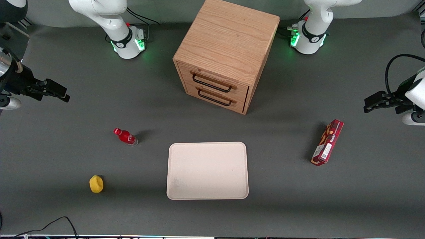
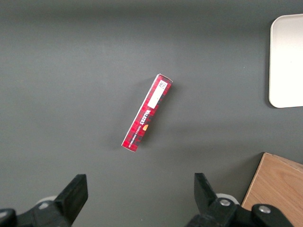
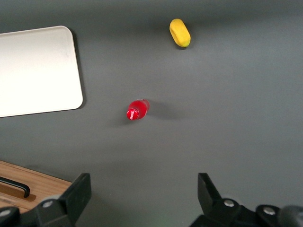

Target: Open upper drawer

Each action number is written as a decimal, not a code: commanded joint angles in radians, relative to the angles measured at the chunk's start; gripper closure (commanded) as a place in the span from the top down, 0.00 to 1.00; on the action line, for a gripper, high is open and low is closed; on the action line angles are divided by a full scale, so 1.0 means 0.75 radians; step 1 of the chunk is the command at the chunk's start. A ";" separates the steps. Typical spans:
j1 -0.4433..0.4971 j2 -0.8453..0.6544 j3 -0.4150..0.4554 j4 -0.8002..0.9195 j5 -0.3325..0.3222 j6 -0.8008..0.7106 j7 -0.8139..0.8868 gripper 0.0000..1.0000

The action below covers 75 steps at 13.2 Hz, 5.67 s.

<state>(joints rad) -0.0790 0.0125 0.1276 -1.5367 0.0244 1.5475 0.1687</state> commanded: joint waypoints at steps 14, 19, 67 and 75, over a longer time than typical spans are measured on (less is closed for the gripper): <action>0.169 0.234 0.212 0.195 0.159 0.041 -0.432 1.00; 0.230 0.496 0.457 0.314 0.168 0.194 -0.488 1.00; 0.396 0.724 0.411 0.063 0.023 0.634 -0.910 1.00; 0.398 0.734 0.300 0.132 0.070 0.649 -0.973 1.00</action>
<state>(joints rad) 0.2090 0.5438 0.3772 -1.4772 0.0496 2.0273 -0.5191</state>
